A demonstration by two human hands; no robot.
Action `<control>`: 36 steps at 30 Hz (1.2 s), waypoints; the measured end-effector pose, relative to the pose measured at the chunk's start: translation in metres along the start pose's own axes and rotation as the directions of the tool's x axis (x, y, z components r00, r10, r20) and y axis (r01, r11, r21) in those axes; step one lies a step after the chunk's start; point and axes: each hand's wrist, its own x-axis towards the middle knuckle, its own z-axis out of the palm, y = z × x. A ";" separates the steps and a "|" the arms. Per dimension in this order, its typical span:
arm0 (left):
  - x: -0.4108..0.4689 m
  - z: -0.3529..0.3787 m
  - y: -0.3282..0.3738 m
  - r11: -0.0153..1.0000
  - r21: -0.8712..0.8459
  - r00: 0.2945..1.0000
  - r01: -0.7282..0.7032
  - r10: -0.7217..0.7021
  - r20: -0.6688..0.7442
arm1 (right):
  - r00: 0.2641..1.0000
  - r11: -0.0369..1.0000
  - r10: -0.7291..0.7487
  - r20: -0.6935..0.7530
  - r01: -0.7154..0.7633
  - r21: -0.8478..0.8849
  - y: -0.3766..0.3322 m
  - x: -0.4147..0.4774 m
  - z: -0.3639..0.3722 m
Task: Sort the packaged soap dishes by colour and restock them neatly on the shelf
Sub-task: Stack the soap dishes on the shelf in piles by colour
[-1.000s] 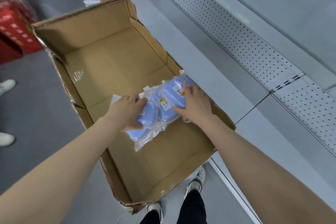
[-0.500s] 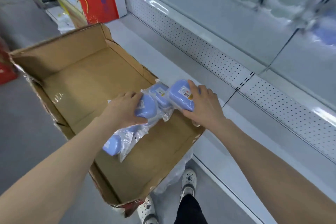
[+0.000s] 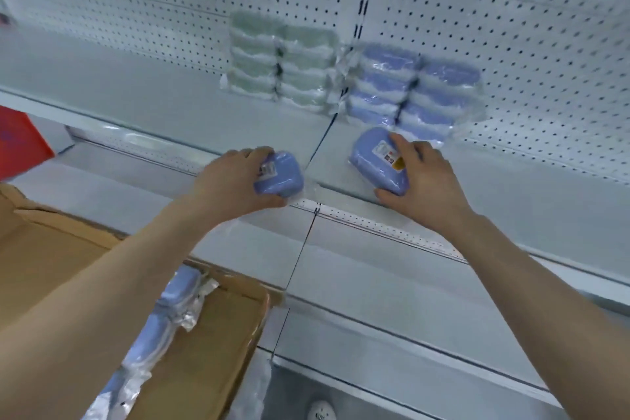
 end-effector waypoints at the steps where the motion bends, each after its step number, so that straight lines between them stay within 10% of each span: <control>1: 0.018 0.000 0.011 0.999 0.020 0.999 -0.046 0.047 -0.021 | 0.999 0.999 0.032 -0.004 -0.032 0.008 0.019 0.003 -0.006; 19: 0.248 0.084 0.113 0.918 0.066 0.901 -0.390 0.366 0.233 | 0.979 0.998 0.001 0.202 -0.014 0.060 0.180 0.074 0.008; 36: 0.250 0.111 0.105 0.832 0.209 0.854 -0.513 0.520 0.026 | 0.967 0.965 -0.169 0.192 0.202 -0.169 0.176 0.097 0.060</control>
